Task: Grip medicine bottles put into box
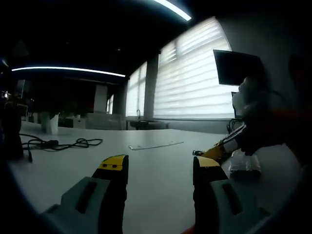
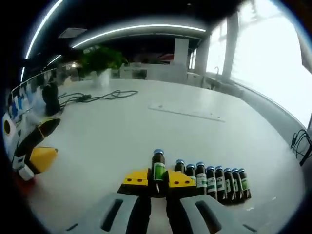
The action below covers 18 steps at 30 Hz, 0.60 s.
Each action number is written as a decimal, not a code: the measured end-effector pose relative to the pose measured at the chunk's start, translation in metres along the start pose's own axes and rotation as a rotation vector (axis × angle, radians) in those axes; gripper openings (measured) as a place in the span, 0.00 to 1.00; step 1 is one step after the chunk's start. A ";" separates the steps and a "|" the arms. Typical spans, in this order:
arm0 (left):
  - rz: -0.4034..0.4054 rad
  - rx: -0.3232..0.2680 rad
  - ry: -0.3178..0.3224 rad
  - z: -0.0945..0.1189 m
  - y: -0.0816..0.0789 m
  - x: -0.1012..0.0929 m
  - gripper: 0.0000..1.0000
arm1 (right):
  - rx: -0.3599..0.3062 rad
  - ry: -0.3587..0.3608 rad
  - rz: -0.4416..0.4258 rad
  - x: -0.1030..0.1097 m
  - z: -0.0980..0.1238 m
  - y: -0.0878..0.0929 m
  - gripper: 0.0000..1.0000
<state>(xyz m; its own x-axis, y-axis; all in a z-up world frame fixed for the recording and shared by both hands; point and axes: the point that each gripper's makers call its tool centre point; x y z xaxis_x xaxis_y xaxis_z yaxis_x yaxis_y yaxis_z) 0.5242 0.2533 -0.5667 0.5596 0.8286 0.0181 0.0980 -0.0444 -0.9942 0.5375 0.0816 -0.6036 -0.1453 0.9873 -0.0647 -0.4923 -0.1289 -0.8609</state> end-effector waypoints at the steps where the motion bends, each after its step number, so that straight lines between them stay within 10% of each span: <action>1: -0.001 0.001 0.002 0.000 0.000 -0.001 0.46 | -0.009 -0.002 -0.004 0.000 0.005 -0.002 0.07; 9: 0.000 0.005 0.074 0.001 0.000 -0.016 0.46 | -0.037 -0.025 -0.044 -0.005 0.041 0.001 0.07; 18: 0.045 0.045 0.360 0.019 0.005 -0.062 0.46 | -0.039 -0.036 -0.054 -0.011 0.065 0.014 0.07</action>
<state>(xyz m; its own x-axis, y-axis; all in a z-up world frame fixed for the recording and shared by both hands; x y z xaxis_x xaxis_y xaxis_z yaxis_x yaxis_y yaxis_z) 0.4747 0.2120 -0.5752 0.8170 0.5766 0.0021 0.0345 -0.0453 -0.9984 0.4760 0.0629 -0.5822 -0.1505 0.9886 -0.0005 -0.4661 -0.0714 -0.8818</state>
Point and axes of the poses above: the point that each gripper's makers call its tool centre point, and the gripper's own axes: z roughly backward along the fingers, x roughly to its left, y roughly out of its underside, and after that the axes turned 2 degrees about -z, right-handed
